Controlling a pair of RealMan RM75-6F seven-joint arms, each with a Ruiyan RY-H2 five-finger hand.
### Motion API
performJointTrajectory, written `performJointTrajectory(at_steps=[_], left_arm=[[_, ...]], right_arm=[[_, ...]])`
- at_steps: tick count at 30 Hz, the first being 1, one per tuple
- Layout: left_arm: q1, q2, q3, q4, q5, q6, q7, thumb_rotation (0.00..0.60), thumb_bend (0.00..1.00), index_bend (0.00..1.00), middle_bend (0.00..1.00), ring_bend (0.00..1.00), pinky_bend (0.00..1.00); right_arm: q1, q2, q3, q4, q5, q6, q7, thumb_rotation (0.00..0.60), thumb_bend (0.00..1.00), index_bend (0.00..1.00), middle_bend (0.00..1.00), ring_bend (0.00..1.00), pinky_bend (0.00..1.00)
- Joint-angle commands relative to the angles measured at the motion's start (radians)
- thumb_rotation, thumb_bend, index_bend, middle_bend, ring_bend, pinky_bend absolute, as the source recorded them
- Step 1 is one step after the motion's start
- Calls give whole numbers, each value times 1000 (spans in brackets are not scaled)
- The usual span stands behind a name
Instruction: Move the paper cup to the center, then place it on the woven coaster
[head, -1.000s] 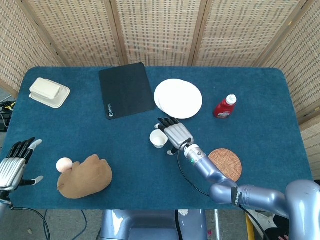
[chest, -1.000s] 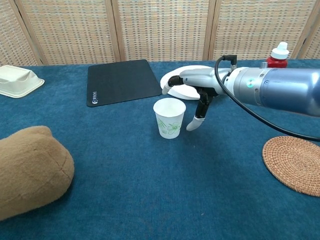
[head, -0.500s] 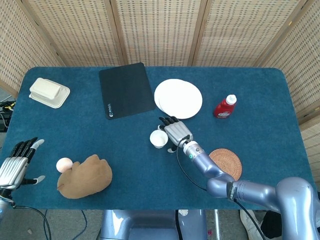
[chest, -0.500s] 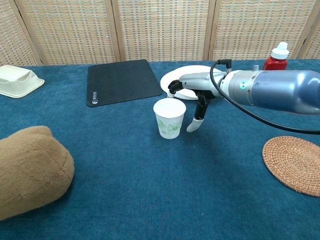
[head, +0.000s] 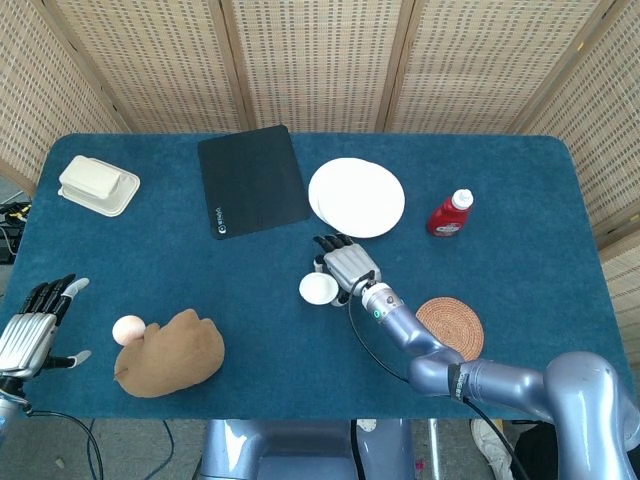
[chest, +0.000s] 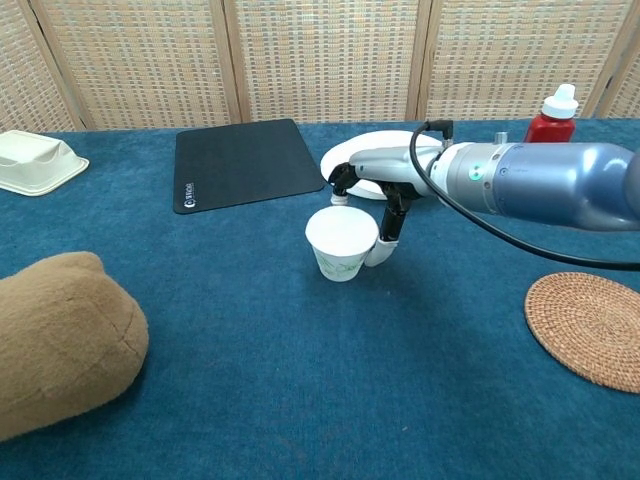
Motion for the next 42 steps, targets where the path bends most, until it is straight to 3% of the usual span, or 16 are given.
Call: performJointTrajectory(at_steps=[1,19,42], left_arm=[[0,0,-1,-1,1,-1,1,600,104,0,0,0,0],[9,2,-9,-7,10,7,2,600,105,0,0,0,0],[33,11,-6,-42,58,66,29,600,105,0,0,0,0]], right_arm=[[2,9,-4,-14,9,10,-9,600,16,426,52,0,0],[1,108,-39,-123,93,72,-86,600,15,457,73,0,0],[-176,440,-174,-425,145,233,-115,600,15,473,82,0,0]])
